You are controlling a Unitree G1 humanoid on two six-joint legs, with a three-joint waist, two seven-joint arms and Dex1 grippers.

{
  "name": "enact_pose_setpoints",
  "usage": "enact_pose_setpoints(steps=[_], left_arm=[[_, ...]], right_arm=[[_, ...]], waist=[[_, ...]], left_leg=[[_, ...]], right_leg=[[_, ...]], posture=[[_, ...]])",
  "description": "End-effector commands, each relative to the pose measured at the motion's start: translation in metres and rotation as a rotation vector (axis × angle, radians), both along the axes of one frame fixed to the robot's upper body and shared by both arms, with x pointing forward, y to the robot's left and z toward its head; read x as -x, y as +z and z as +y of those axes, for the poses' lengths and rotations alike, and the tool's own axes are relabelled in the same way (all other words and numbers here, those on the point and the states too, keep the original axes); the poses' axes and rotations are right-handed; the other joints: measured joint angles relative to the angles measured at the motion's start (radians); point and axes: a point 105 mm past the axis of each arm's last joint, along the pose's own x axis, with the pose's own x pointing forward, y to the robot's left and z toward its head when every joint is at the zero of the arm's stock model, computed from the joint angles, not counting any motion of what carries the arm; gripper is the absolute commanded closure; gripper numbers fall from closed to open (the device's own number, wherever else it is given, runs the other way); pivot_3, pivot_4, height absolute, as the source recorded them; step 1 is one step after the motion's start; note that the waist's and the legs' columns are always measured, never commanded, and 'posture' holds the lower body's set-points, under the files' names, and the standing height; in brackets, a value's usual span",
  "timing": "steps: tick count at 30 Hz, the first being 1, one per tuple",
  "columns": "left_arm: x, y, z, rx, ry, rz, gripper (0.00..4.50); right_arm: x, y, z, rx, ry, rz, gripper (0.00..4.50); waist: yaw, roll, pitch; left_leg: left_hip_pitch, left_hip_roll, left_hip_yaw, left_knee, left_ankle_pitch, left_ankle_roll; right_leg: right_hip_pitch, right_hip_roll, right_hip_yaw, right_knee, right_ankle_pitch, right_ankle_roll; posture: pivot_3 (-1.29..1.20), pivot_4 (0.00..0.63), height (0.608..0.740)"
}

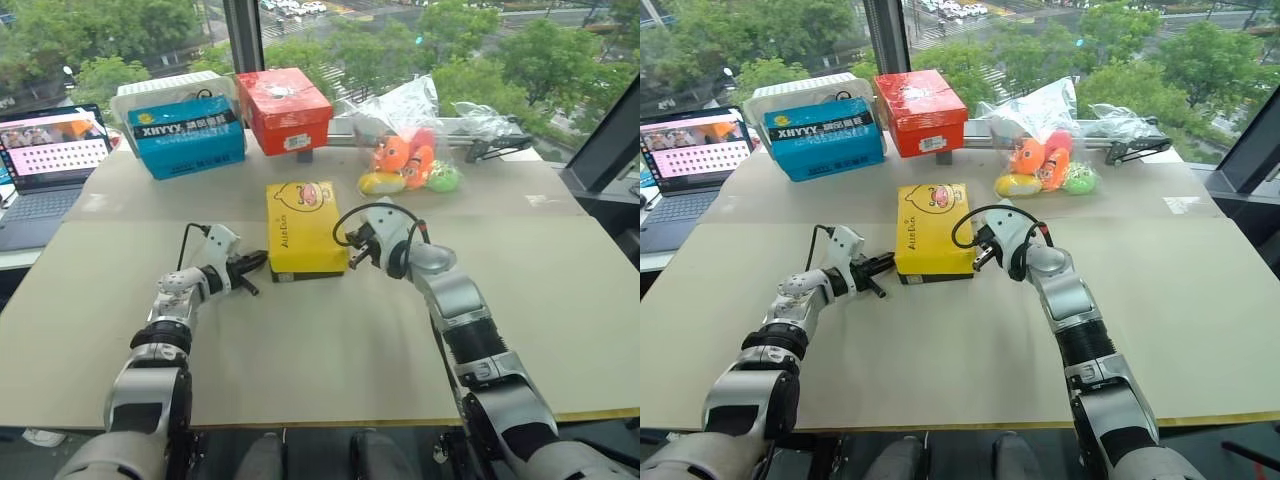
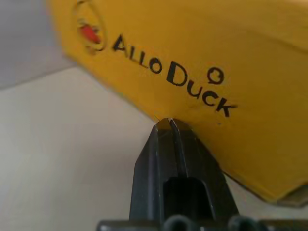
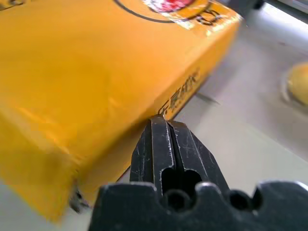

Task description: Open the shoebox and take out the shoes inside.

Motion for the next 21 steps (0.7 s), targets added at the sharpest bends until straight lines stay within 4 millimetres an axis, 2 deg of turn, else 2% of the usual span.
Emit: enact_pose_setpoints(steps=[1,5,7,9,13,16,19,21], left_arm=[[0.002,0.013,-0.015,-0.016,-0.074,-0.032,4.5],[-0.013,0.012,0.007,-0.101,0.062,-0.044,4.5],[-0.019,0.015,0.012,-0.113,0.107,-0.051,4.5],[-0.024,0.015,0.011,-0.146,0.128,-0.067,4.5],[-0.028,0.016,-0.004,-0.141,0.105,-0.075,4.5],[-0.017,0.014,-0.024,-0.113,0.013,-0.069,4.5],[-0.003,0.013,-0.033,-0.081,-0.034,-0.057,4.5],[0.025,0.005,-0.037,-0.06,-0.067,-0.031,4.5]], right_arm=[[-0.003,0.024,0.013,-0.019,0.039,-0.084,4.48],[-0.009,0.02,0.018,-0.039,0.038,-0.077,4.48],[-0.012,0.014,0.023,-0.058,0.046,-0.064,4.48],[-0.013,0.007,0.032,-0.045,0.068,-0.059,4.48],[-0.008,-0.003,0.044,-0.036,0.127,-0.04,4.48],[0.014,-0.009,0.048,-0.025,0.21,-0.011,4.48],[0.034,-0.01,0.046,-0.016,0.257,0.011,4.48],[0.057,-0.007,0.043,-0.041,0.294,0.045,4.48]], waist=[[-0.002,0.0,0.0],[-0.003,0.0,0.0],[-0.006,0.0,0.0],[-0.007,0.0,0.0],[-0.003,0.0,0.0],[-0.001,0.0,0.0],[0.0,0.0,0.0],[-0.001,0.001,0.0]], left_leg=[[0.0,0.0,0.0,0.0,0.0,0.0],[0.002,0.0,0.0,0.0,0.0,0.0],[0.003,0.0,0.0,0.0,0.0,0.0],[0.003,0.0,0.0,0.0,0.0,0.0],[0.002,0.0,0.0,0.0,0.0,0.0],[0.002,0.0,0.0,0.0,0.0,0.0],[0.0,0.0,0.0,-0.001,0.0,0.0],[0.0,0.0,0.0,-0.001,0.0,0.0]], right_leg=[[0.0,0.0,0.0,0.0,0.0,0.0],[0.001,0.001,0.0,0.001,0.0,0.0],[0.001,0.001,0.0,0.001,0.0,0.0],[0.001,0.001,0.001,0.001,0.0,0.0],[0.001,0.0,0.001,0.0,0.0,0.0],[0.0,0.0,0.0,0.001,0.0,0.0],[0.0,0.0,0.001,0.001,0.0,0.0],[0.0,0.0,0.001,0.0,0.0,0.001]], posture=[[0.0,0.15,0.74],[0.0,0.15,0.74],[0.0,0.15,0.74],[0.0,0.15,0.74],[0.0,0.15,0.74],[0.0,0.15,0.74],[0.0,0.15,0.74],[0.0,0.15,0.74]])
